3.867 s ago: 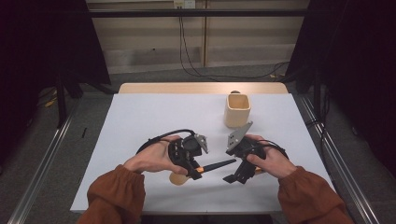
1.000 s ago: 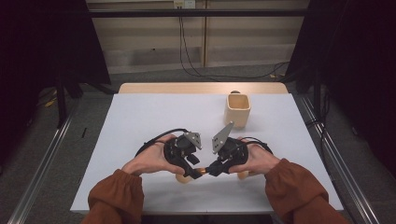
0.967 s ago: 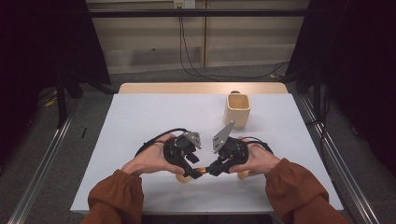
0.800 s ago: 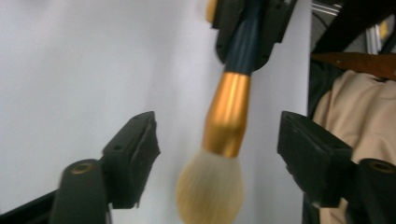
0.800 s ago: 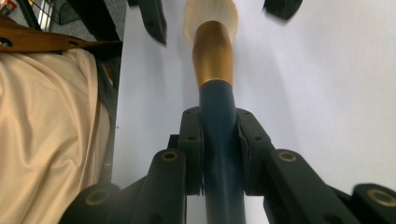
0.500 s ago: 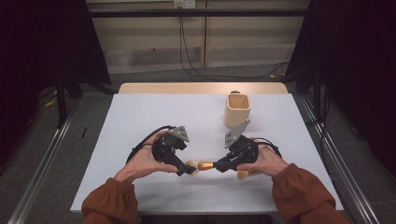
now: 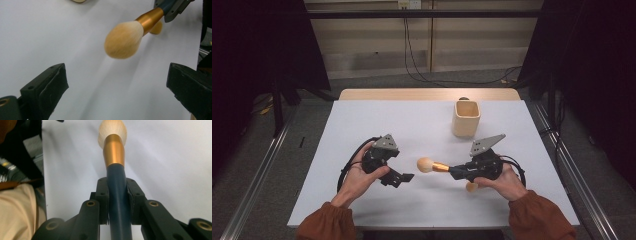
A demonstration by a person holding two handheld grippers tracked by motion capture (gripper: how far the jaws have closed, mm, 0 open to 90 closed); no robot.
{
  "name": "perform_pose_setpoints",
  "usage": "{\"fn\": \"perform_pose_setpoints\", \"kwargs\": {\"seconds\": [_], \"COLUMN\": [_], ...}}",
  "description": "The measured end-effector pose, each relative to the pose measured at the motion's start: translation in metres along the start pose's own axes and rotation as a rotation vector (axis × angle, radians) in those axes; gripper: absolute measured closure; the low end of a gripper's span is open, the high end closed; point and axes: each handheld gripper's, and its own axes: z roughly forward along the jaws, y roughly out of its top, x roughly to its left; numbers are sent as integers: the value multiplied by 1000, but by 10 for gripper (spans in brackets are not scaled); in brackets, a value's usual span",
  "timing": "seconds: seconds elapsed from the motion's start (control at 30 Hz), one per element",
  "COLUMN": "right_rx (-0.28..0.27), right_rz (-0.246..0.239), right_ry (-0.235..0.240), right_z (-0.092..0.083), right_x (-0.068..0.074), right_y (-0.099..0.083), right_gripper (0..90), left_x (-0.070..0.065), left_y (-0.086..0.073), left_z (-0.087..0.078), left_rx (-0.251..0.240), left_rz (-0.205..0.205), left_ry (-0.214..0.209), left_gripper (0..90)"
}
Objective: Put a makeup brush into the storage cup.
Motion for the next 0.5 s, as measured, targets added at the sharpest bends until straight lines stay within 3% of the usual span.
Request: {"fn": "perform_pose_setpoints", "kwargs": {"seconds": [0.13, 0.37, 0.5], "right_rx": [-67, -134, -184], "right_rz": [39, 59, 59], "right_ry": [1, -19, -38], "right_z": [-1, 1, 1], "right_x": [0, 5, 8], "right_y": [-9, -19, -22], "right_gripper": [753, 752, 752], "left_x": [-2, -7, -13], "left_y": [-8, -24, -28], "left_z": [-2, -5, -6], "left_rx": [-28, -70, -99], "left_rz": [-10, -51, -56], "left_ry": [42, 41, 77], "left_gripper": [33, 35, 35]}}
